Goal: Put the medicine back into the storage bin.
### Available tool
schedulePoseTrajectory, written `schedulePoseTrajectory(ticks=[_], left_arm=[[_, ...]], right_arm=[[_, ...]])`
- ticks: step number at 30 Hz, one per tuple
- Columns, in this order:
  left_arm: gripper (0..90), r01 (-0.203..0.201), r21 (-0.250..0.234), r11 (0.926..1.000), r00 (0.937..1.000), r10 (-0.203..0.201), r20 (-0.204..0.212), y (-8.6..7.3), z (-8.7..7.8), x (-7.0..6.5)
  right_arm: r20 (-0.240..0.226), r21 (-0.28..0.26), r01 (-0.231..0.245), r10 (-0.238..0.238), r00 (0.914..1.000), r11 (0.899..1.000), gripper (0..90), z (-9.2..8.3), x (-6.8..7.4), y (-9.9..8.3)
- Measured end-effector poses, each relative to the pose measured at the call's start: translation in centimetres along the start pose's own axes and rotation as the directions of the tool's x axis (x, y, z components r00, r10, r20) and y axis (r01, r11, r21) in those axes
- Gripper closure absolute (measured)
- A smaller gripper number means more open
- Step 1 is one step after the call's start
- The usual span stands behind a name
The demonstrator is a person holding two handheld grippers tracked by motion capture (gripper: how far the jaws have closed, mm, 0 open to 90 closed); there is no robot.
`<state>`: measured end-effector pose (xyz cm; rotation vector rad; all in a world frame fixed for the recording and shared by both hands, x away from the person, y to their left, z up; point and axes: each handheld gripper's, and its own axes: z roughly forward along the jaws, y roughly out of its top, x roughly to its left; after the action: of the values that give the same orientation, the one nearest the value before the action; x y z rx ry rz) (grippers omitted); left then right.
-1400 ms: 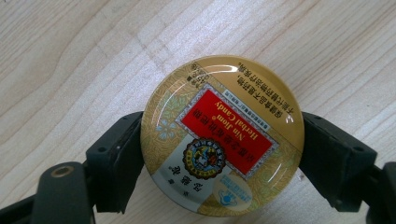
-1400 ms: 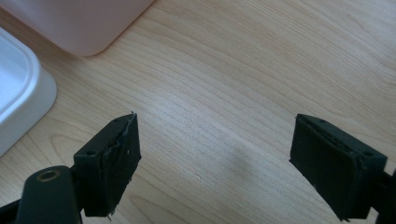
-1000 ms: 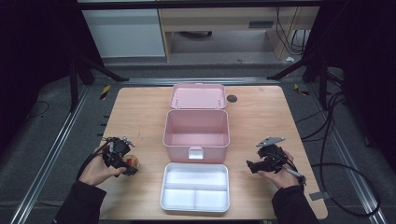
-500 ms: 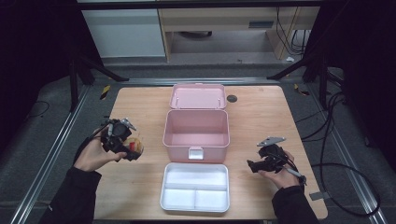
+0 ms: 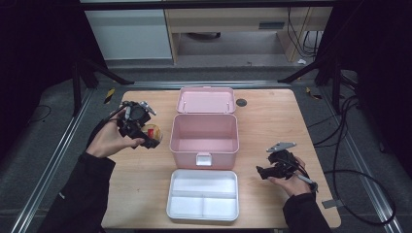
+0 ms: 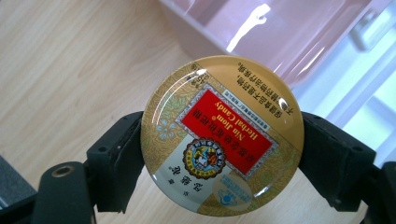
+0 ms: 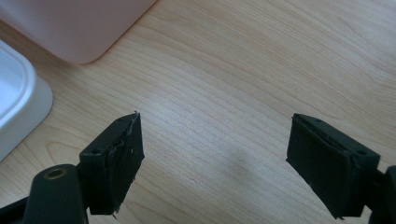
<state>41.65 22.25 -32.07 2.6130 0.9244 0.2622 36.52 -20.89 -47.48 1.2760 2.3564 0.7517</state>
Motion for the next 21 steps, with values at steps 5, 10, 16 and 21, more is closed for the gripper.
schedulePoseTrajectory(ticks=[5, 10, 16, 21], left_arm=[[20.0, -0.045, -0.010, 0.9989, 0.9990, 0.045, 0.000, 2.6, -0.1, -0.9], [20.0, -0.091, -0.015, 0.9957, 0.9957, 0.092, 0.015, 5.3, 0.5, -2.2], [20.1, -0.137, -0.002, 0.9906, 0.9902, 0.137, 0.028, 8.3, 1.9, -3.2], [20.1, -0.157, 0.004, 0.9876, 0.9869, 0.157, 0.037, 10.2, 3.3, -3.7]], right_arm=[[-0.001, -0.003, -0.003, 0.003, 1.0000, 1.000, 18.6, -0.1, -0.1, 0.0], [-0.001, -0.002, -0.006, 0.006, 1.0000, 1.000, 18.6, 0.0, -0.2, 0.0], [-0.003, -0.002, -0.004, 0.004, 1.0000, 1.000, 18.6, 0.0, -0.2, -0.1], [-0.003, -0.001, -0.001, 0.001, 1.0000, 1.000, 18.5, 0.1, -0.3, -0.2]])
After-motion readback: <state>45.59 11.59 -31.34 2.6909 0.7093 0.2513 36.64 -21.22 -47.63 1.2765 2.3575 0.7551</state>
